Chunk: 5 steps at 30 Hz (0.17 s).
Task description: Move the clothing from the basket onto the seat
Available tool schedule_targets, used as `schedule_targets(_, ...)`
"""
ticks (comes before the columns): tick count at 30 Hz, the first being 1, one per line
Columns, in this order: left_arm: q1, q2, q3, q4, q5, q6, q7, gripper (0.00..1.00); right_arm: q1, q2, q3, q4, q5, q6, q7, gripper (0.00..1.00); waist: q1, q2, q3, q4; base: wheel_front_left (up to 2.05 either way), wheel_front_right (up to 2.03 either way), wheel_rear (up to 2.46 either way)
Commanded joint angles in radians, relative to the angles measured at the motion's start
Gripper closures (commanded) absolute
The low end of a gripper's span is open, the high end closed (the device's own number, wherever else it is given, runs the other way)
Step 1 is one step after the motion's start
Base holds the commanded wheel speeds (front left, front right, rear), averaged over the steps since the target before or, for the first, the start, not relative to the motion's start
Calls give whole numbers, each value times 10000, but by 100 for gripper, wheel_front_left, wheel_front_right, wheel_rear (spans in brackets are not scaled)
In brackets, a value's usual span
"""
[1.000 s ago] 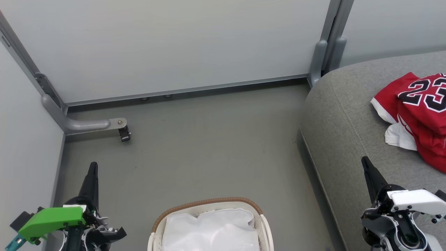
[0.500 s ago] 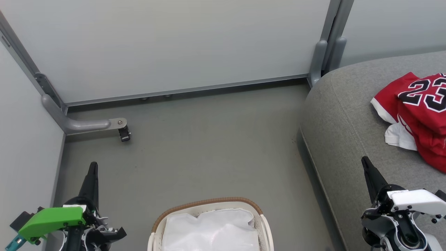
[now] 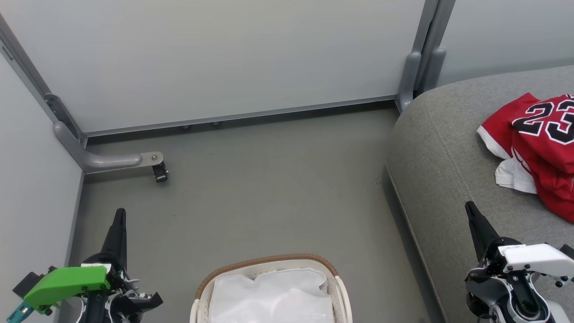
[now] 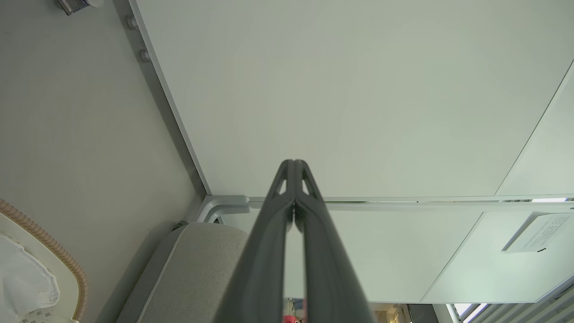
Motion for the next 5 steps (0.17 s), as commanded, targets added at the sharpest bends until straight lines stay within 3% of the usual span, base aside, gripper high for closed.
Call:
schedule_targets(1,-110,-7,22,-12,-32,7,42,100,110,-59,-23,-39,37,-3,26,100,0,-1,0,0,0,0,0)
schedule_targets(5,-110,-7,23,-12,-32,7,42,100,110,-59,-23,-39,37,-3,25,100,0,-1,0,0,0,0,0)
